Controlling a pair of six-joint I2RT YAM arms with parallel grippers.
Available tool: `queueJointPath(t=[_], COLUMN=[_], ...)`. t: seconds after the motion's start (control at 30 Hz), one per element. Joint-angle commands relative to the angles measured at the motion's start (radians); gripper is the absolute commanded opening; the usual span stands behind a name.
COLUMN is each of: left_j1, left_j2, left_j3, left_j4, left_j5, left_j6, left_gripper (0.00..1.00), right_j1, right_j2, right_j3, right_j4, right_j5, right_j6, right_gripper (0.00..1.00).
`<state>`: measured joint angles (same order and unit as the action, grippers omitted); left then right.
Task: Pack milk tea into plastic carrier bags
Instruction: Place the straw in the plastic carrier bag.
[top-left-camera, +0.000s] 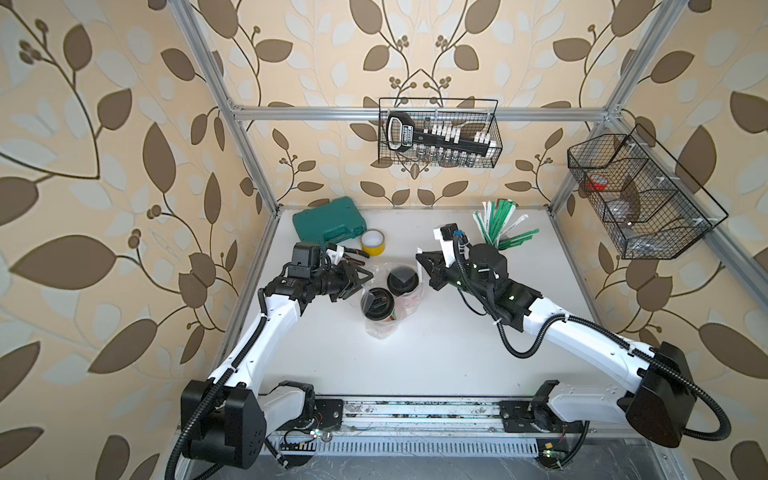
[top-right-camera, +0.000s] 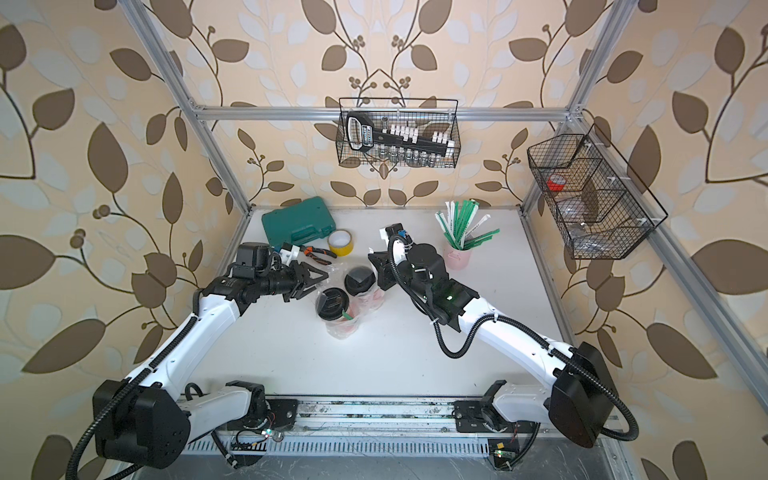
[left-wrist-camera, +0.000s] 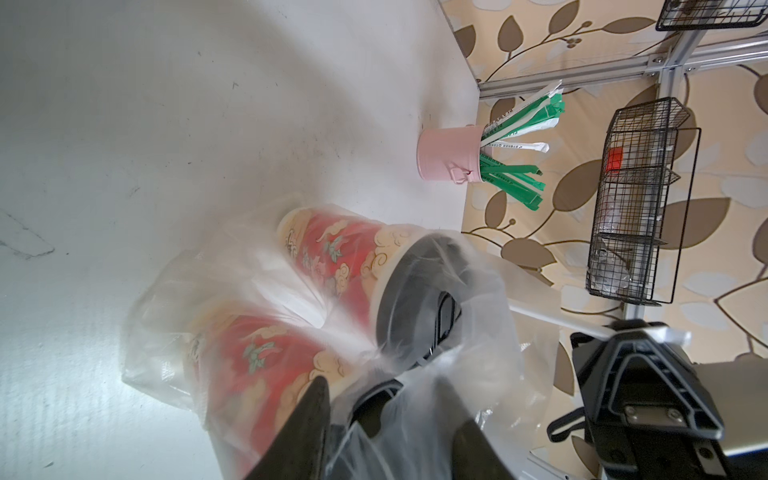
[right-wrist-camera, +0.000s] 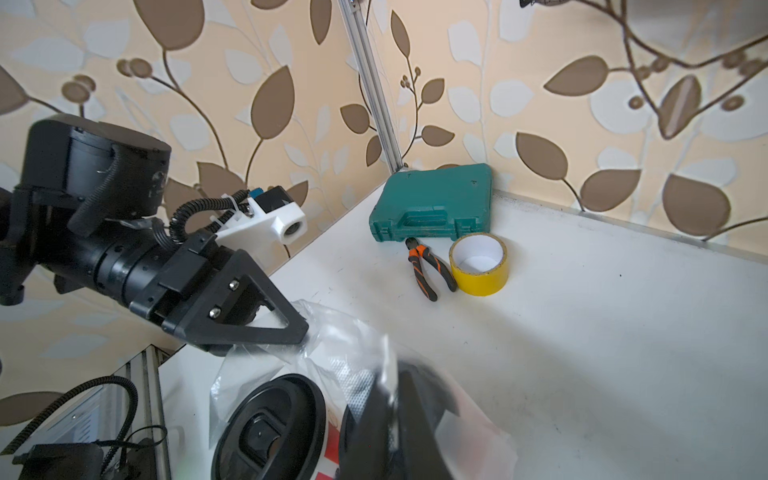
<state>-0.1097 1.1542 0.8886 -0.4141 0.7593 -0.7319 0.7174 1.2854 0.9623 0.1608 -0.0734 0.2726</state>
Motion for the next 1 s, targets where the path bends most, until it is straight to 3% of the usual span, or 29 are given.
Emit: queueJointPath(t=[0.0,0.1,0.23,0.53,0.97], left_j1=[0.011,0.011,0.011,0.011,0.011], left_j2=[-0.002,0.001,0.001,0.005,0.016], left_j3=[0.027,0.029,0.033,0.036,0.032], left_j4=[0.028,0.029,0.027,0.029,0.035], left_j5=[0.025,0.023,0.023,0.022,0.021], left_j6=[0.004,0.003,0.002,-0.003,-0.006], left_gripper=[0.41,0.42,0.42,0.42,0.41], right_j1=[-0.006,-0.011,-0.020,-0.021,-0.022], right_j2=[-0.023,-0.036,-0.041,0.011,0.004], right_j3=[-0.006,0.005,0.021,0.047,-0.103], right_j4=[0.018,0.007,-0.010,-0.055,0.088], right_j5=[-0.015,-0.019,-0.023,-0.048,-0.033], right_j6=[-0.002,-0.010,-0.006,-0.015,-0.081], right_gripper=[0.24,0.31,0.33,0.04,0.01])
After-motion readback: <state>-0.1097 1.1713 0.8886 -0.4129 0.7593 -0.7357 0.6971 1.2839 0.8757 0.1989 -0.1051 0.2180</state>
